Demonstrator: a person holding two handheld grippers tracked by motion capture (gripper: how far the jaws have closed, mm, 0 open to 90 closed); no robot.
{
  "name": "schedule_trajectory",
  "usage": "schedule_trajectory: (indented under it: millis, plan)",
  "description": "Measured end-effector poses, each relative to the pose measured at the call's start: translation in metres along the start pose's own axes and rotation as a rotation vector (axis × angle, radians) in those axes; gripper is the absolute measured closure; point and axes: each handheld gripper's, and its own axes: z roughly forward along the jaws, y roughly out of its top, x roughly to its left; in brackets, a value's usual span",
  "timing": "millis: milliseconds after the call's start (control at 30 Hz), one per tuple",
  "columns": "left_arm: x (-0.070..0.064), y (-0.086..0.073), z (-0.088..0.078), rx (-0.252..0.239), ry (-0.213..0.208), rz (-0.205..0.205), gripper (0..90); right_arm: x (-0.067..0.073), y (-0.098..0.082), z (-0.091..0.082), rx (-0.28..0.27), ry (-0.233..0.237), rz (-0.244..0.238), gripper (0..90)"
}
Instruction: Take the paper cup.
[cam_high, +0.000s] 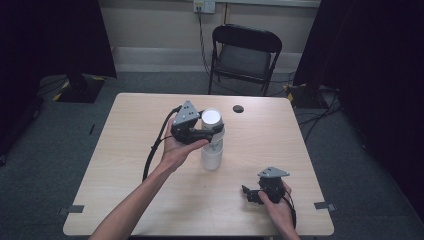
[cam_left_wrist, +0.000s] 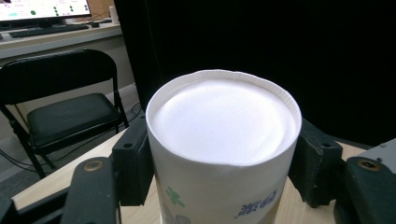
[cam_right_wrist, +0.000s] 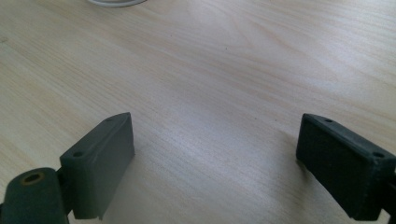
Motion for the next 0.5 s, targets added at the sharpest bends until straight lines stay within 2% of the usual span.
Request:
schedule_trajectory:
  millis: [167, 267, 333, 500]
  plan:
    - [0.002, 0.005, -0.007, -0.011, 0.008, 0.003, 34.1, 0.0, 0.0, 0.0, 0.0, 0.0, 0.0, 10.8]
    - [0.006, 0.007, -0.013, -0.036, 0.002, -0.049, 34.1, 0.0, 0.0, 0.0, 0.0, 0.0, 0.0, 10.8]
    - [0.007, 0.008, -0.016, -0.012, 0.013, -0.024, 34.1, 0.0, 0.0, 0.0, 0.0, 0.0, 0.0, 10.8]
    - [0.01, 0.009, -0.022, 0.0, 0.015, -0.028, 34.3, 0.0, 0.0, 0.0, 0.0, 0.0, 0.0, 10.8]
